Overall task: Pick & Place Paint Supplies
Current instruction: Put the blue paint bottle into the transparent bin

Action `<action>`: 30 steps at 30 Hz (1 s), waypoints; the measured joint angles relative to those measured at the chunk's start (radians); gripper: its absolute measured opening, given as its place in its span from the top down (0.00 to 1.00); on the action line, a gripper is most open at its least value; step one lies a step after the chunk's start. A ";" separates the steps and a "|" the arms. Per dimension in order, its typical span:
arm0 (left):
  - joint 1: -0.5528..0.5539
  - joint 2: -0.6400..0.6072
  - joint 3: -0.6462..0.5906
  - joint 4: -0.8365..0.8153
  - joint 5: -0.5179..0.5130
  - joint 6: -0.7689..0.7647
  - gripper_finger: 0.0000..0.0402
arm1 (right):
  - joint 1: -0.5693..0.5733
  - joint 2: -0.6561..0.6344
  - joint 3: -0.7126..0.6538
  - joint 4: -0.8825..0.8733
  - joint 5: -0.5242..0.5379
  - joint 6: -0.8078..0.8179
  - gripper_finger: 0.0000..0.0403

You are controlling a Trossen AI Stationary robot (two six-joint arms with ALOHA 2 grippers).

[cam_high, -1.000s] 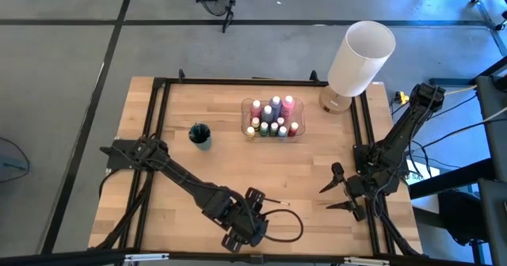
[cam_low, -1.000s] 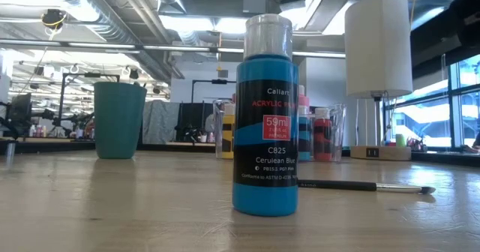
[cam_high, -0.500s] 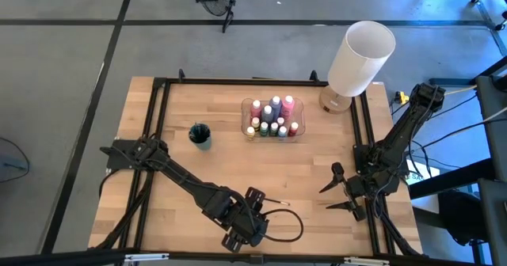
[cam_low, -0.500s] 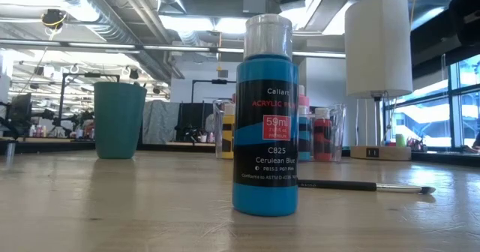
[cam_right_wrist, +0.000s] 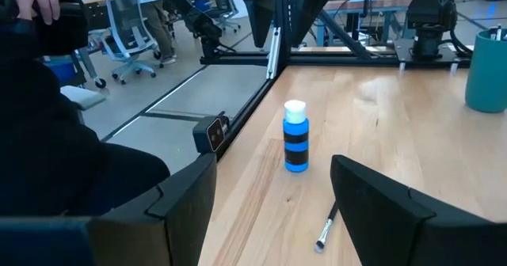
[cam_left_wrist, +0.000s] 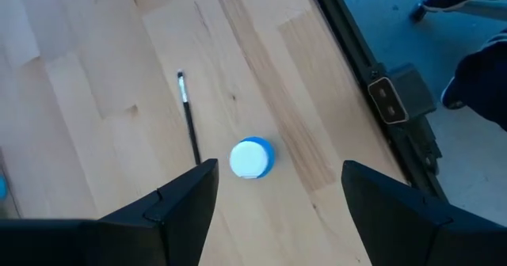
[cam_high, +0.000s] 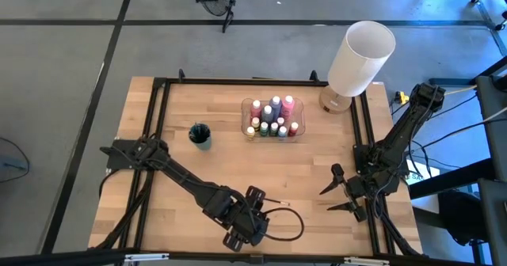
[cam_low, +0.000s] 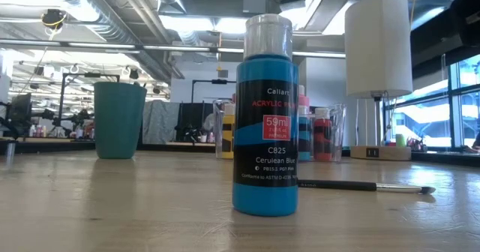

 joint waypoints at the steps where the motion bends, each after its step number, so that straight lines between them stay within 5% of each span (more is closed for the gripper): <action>1: 0.003 0.001 0.000 0.000 0.000 0.000 0.34 | 0.000 0.000 0.000 0.000 0.000 -0.001 0.37; 30: 0.029 0.024 -0.018 0.016 0.095 0.072 0.34 | -0.020 0.000 0.000 -0.053 0.021 0.021 0.37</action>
